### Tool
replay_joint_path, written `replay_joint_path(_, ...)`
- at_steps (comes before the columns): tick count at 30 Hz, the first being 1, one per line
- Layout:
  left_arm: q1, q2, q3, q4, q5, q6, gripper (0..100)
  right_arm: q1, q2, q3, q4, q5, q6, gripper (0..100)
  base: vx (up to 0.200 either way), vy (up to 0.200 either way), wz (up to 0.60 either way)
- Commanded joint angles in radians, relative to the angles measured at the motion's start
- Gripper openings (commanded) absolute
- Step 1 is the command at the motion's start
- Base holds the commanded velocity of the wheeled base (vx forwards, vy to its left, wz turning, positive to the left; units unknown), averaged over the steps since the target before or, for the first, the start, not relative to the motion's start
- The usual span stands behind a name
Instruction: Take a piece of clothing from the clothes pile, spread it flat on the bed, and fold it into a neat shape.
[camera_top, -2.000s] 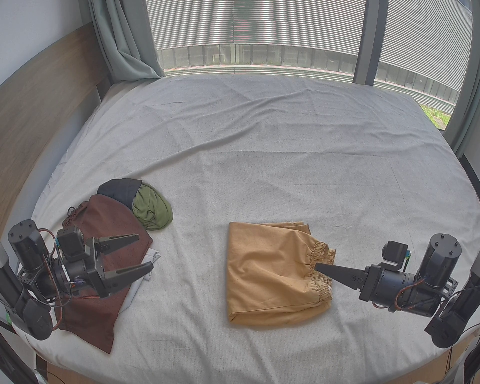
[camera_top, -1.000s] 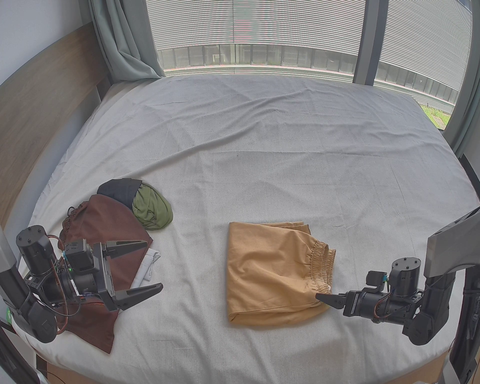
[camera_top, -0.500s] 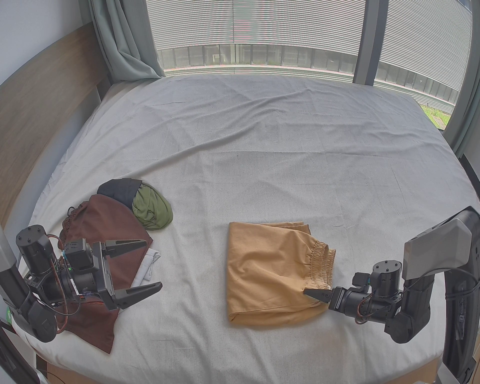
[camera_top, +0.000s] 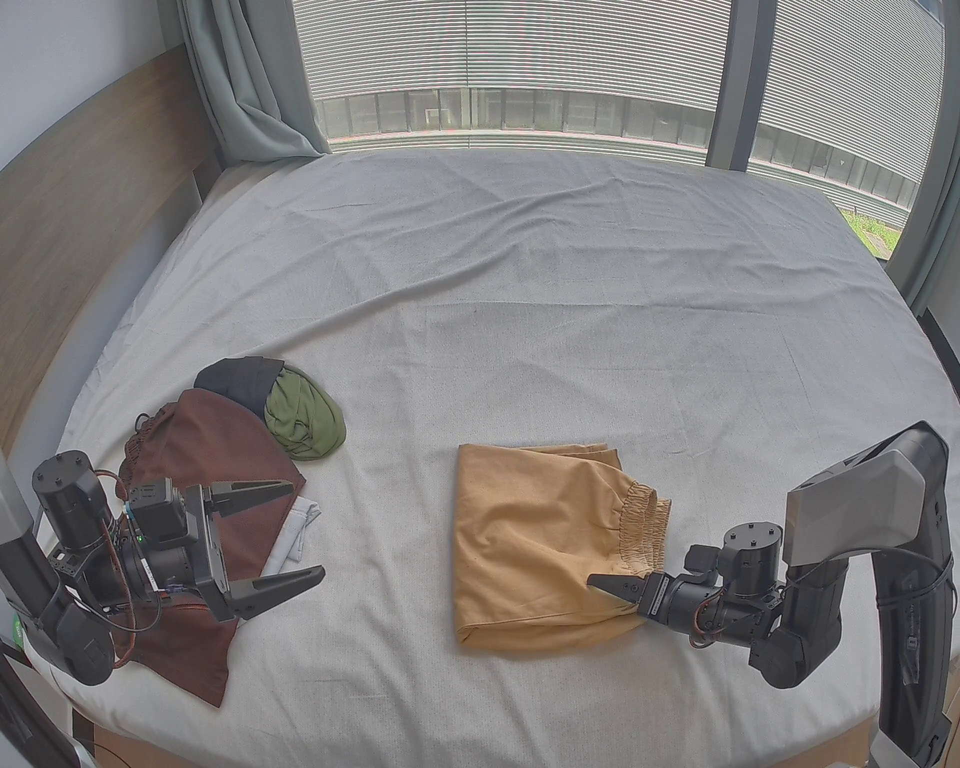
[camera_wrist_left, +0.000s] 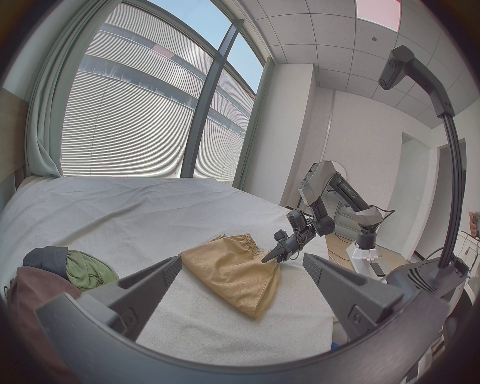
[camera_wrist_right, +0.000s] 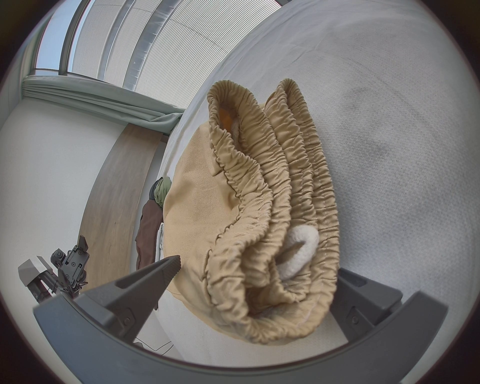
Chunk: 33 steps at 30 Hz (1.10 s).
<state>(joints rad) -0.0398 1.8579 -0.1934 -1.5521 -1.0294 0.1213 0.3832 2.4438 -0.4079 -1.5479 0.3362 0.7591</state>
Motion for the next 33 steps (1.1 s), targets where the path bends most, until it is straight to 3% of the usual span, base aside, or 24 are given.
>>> replay_joint_path(1, -0.002, 0.004, 0.002, 0.000, 0.000, 0.000, 100, 0.002, 0.007, -0.002, 0.002, 0.000, 0.000, 100, 0.000, 0.000, 0.00)
replay_joint_path(4, 0.000, 0.004, 0.000, 0.000, 0.000, 0.000, 100, 0.003, 0.009, -0.002, 0.000, 0.000, 0.000, 100, 0.000, 0.000, 0.00)
replay_joint_path(5, 0.000, 0.004, 0.000, 0.000, 0.000, 0.000, 100, 0.003, 0.007, -0.002, 0.002, 0.000, 0.000, 0, 0.000, 0.000, 0.00)
replay_joint_path(22, -0.003, 0.004, -0.001, 0.000, 0.000, 0.001, 100, 0.026, -0.009, 0.001, 0.000, 0.000, 0.000, 0, 0.000, 0.000, 0.00)
replay_joint_path(33, 0.003, -0.002, -0.003, -0.002, 0.000, 0.000, 100, 0.074, -0.163, 0.018, 0.000, 0.001, 0.002, 0, 0.000, 0.000, 0.00)
